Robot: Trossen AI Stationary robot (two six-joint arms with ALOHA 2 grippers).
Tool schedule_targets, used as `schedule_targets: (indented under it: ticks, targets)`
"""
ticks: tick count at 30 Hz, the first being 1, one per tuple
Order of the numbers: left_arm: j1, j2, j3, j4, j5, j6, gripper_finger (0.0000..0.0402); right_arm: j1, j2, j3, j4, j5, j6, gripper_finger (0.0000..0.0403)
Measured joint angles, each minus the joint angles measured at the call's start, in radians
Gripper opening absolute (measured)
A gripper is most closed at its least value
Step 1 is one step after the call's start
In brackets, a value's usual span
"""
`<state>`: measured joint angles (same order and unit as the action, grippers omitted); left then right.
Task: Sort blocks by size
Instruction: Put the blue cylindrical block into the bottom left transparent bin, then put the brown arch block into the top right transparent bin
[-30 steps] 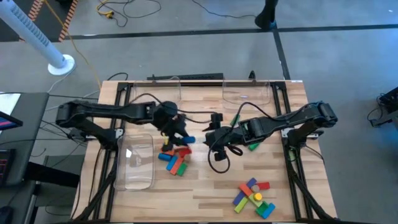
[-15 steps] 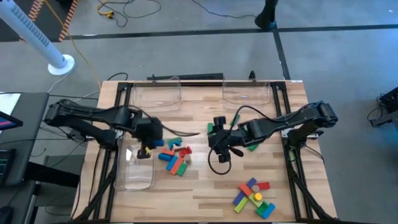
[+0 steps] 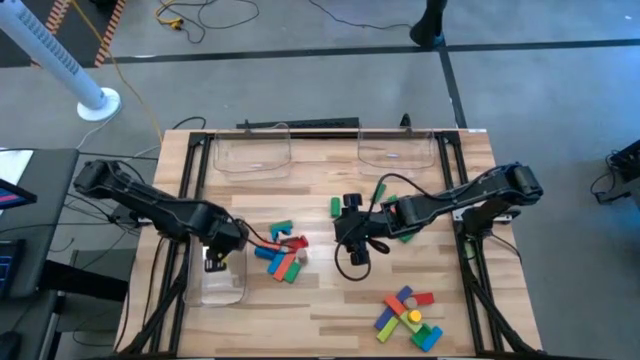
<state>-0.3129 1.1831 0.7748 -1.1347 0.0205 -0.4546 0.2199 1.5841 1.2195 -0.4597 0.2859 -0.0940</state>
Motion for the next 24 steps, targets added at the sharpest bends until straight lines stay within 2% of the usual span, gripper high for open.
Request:
schedule_targets:
  ticks: [7,11,19,24]
  targets:
    - [-0.026,-0.002,-0.119,0.159,0.022,-0.035,0.0133,0.0,0.0,-0.011,0.023,0.0,0.016,0.026]
    - [-0.034,-0.003,-0.121,0.166,0.008,-0.043,0.0137,0.0,0.0,-0.011,0.022,0.0,0.029,0.026]
    - [-0.048,-0.043,-0.123,0.192,0.009,-0.041,0.0186,-0.002,0.0,-0.011,0.022,-0.001,0.057,0.026]
    - [-0.048,-0.08,-0.125,0.198,0.009,-0.049,0.0197,-0.002,0.0,-0.011,0.024,-0.001,0.063,0.026]
